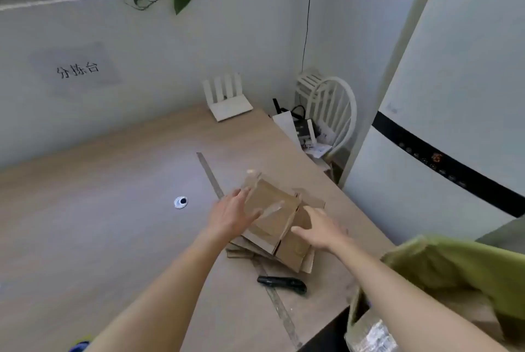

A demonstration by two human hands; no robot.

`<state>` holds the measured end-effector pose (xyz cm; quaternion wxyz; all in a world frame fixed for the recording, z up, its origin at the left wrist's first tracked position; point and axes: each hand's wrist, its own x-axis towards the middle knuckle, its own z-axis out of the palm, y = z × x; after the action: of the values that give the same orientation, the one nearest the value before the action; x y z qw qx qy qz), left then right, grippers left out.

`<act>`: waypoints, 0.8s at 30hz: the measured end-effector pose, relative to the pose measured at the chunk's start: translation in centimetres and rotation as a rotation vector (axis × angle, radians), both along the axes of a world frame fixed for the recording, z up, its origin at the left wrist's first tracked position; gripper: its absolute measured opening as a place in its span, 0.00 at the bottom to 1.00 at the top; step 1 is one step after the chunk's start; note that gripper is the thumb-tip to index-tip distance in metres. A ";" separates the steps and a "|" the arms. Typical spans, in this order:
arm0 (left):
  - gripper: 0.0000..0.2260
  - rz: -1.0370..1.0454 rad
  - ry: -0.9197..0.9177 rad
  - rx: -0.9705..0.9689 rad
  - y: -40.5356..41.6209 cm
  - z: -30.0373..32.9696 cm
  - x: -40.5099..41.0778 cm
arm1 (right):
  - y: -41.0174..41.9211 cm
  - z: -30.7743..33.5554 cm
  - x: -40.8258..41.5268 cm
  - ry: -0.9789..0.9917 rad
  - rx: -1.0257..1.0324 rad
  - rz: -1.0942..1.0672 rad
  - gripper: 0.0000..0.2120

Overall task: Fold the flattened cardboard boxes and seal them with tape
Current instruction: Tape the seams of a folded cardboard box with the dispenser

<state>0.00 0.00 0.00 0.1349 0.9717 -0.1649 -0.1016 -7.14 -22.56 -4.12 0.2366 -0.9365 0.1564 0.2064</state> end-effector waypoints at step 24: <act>0.46 0.196 0.293 -0.191 -2.9 -15.4 7.9 | 1.2 -13.0 4.9 0.019 0.232 -0.430 0.55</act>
<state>7.88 -2.86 -15.41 0.2585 0.9407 -0.0568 -0.2123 -2.28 -21.38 -17.14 0.3795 -0.8463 0.3297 0.1765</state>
